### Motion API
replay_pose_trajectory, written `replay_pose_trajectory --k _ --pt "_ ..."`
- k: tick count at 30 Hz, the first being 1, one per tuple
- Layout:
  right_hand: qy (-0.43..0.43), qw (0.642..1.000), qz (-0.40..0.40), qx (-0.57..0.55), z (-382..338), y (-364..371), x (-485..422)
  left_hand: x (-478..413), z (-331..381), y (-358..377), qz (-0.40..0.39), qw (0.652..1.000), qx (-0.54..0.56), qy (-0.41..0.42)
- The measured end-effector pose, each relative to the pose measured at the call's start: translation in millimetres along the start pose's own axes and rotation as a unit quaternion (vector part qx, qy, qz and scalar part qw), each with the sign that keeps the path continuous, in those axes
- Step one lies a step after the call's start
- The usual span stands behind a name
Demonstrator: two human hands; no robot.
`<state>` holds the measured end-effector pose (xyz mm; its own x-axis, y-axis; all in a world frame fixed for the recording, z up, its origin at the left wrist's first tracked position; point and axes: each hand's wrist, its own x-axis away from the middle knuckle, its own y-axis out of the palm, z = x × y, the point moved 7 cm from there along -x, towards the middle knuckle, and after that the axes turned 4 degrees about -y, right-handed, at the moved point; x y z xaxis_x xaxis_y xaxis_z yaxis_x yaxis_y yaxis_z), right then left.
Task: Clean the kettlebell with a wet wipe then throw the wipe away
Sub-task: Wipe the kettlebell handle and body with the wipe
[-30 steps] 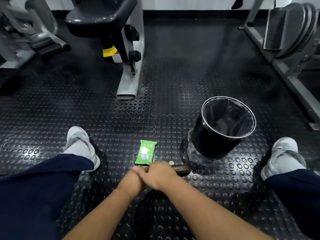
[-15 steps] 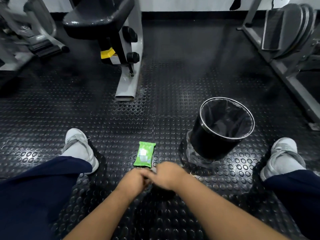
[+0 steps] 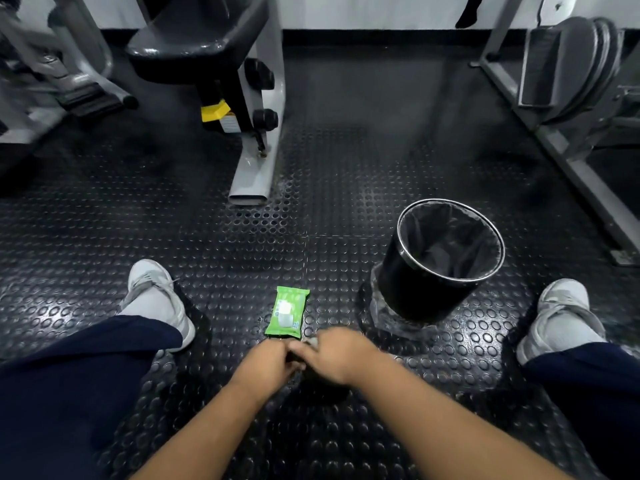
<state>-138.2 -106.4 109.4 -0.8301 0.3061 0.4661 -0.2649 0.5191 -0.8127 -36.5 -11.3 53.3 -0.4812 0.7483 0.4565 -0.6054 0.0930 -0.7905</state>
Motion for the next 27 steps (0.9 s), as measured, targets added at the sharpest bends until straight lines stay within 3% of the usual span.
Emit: replay_pose_trajectory --k 3,7,13,16,19,22,24,27 --pt "-0.057 0.998 0.011 0.034 -46.8 4.2 -7.6 3.5 1.0 0.6 -0.01 0.999 0.049 0.018" --pt "-0.049 0.998 0.025 0.006 -35.4 -0.6 2.7 2.8 -4.2 0.1 -0.005 0.999 0.049 0.011" --pt "0.047 0.999 -0.021 -0.015 37.4 -10.5 23.3 0.9 -0.7 -1.3 0.037 0.998 -0.035 0.021" --pt "0.043 0.999 -0.006 -0.011 25.7 -5.9 14.3 -1.3 -3.2 2.1 0.023 0.999 -0.031 0.0" --pt "-0.018 1.0 -0.002 0.013 -26.3 -2.3 1.2 1.7 -8.6 5.4 -0.012 0.997 0.079 -0.019" --pt "-0.042 0.999 0.003 0.03 -50.1 0.5 -3.5 5.7 -9.3 3.6 0.002 0.99 0.138 0.024" --pt "-0.022 1.0 0.004 -0.005 -34.0 0.8 -0.5 4.8 -7.9 3.3 0.002 0.992 0.128 0.008" --pt "0.043 0.999 -0.019 -0.024 16.7 0.7 4.9 4.8 -2.8 -0.9 0.017 1.0 -0.007 -0.002"
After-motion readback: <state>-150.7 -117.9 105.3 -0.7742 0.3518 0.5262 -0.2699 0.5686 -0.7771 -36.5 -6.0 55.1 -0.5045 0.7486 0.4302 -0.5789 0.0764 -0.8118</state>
